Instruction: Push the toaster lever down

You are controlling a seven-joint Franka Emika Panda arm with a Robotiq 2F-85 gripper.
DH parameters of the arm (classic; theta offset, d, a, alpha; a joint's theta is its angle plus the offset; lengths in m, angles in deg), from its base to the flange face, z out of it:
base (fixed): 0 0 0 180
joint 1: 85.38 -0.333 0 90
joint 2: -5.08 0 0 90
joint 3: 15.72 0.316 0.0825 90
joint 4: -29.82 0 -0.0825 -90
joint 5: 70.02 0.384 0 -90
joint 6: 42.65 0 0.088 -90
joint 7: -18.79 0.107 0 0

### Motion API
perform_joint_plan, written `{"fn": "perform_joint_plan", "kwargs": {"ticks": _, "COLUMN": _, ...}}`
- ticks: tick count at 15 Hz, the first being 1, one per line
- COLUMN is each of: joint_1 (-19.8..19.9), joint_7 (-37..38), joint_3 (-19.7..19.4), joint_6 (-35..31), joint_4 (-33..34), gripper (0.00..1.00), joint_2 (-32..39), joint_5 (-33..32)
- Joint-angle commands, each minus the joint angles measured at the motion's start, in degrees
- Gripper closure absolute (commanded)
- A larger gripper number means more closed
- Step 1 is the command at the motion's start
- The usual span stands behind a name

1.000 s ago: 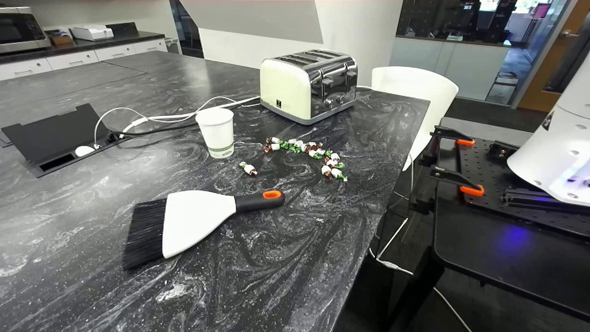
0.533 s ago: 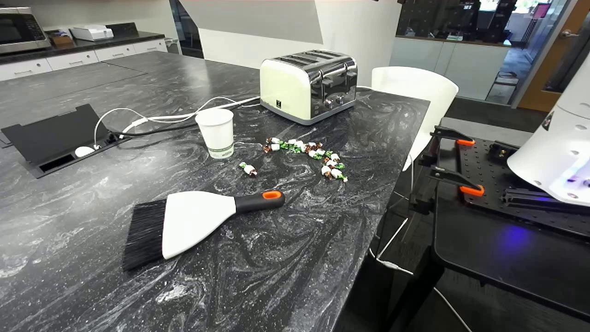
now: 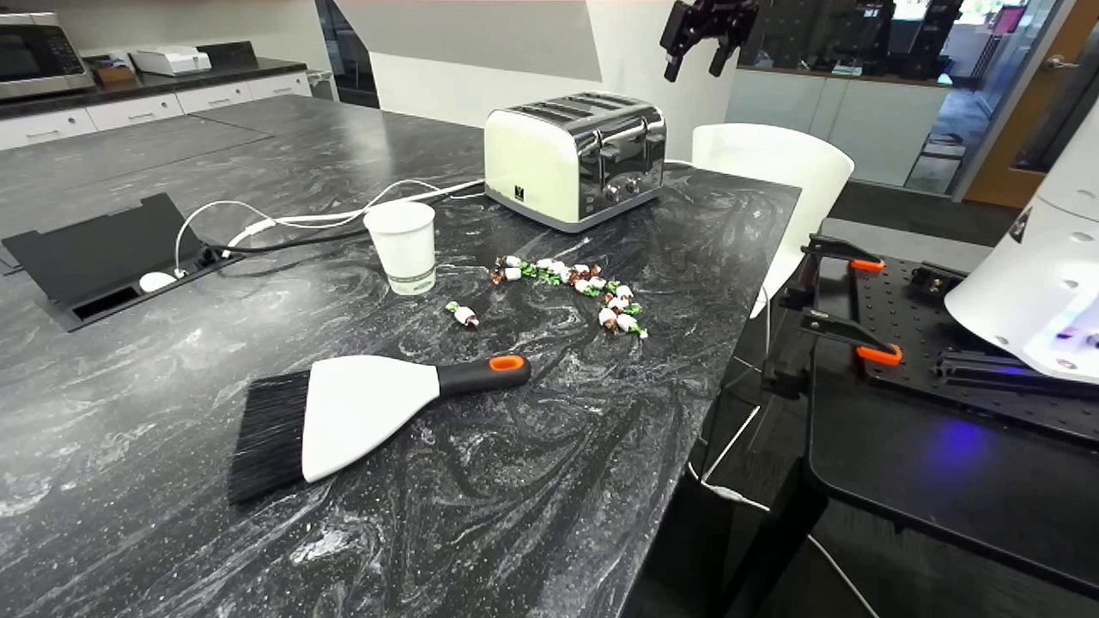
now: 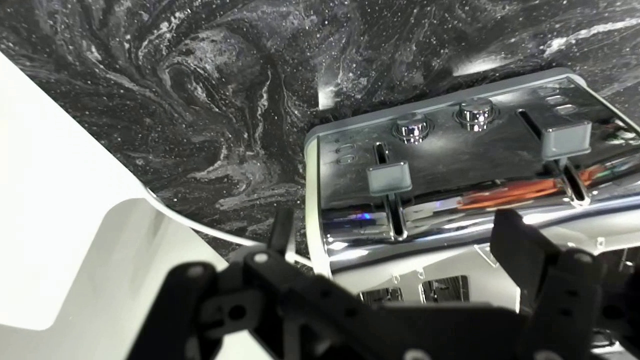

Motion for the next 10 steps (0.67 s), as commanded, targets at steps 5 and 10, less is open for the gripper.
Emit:
{"fn": "perform_joint_plan", "kwargs": {"ticks": 5, "joint_1": 0.4, "joint_7": 3.1, "joint_3": 0.0, "joint_6": -1.1, "joint_4": 0.2, "gripper": 0.25, "joint_2": 1.2, "joint_5": -2.2}}
{"fn": "perform_joint_plan", "kwargs": {"ticks": 10, "joint_1": -0.3, "joint_7": 2.4, "joint_3": -0.3, "joint_6": -4.0, "joint_4": 1.5, "gripper": 0.57, "joint_2": 4.9, "joint_5": -1.8}}
